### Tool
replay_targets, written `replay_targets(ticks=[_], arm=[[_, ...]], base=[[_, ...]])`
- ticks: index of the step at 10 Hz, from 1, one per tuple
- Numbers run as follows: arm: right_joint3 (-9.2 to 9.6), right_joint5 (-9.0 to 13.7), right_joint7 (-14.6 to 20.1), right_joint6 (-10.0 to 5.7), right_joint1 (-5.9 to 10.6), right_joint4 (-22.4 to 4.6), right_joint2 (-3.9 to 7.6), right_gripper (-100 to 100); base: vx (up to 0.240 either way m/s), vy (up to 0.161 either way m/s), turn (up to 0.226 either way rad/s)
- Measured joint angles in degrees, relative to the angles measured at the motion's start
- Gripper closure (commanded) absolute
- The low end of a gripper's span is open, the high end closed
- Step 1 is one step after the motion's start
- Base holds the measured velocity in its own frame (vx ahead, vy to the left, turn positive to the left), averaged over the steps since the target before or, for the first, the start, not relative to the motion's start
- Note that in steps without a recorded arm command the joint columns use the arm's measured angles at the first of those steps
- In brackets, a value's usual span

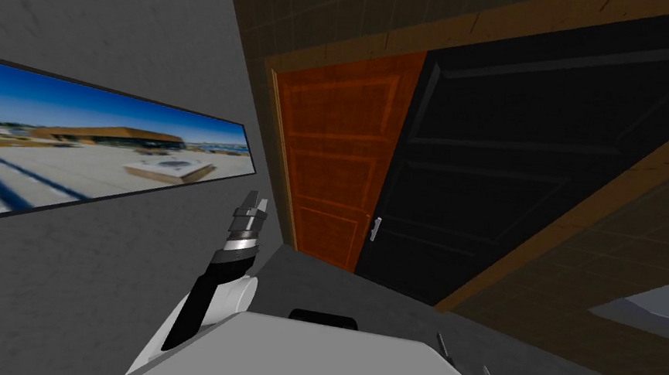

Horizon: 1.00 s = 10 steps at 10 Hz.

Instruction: Pull the door open

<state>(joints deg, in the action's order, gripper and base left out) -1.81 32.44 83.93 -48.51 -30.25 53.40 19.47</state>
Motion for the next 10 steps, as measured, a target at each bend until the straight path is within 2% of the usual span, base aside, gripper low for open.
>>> replay_targets(ticks=[2,3,4,6,10], arm=[[0.42,-0.2,0.2,-0.32,1.64,-0.4,-0.33,-100],[0.44,-0.2,-0.4,0.4,1.77,1.7,-0.86,-100],[0.68,-0.3,-0.4,0.69,2.2,2.2,-0.88,-100],[1.41,-0.6,0.1,0.01,4.54,1.0,-1.16,-100],[2.9,-1.3,0.5,0.18,7.82,2.9,-1.85,-100]], base=[[0.19,-0.025,0.114],[0.177,-0.049,0.103],[0.15,-0.029,0.072],[0.208,-0.026,0.124],[0.222,-0.028,0.123]])
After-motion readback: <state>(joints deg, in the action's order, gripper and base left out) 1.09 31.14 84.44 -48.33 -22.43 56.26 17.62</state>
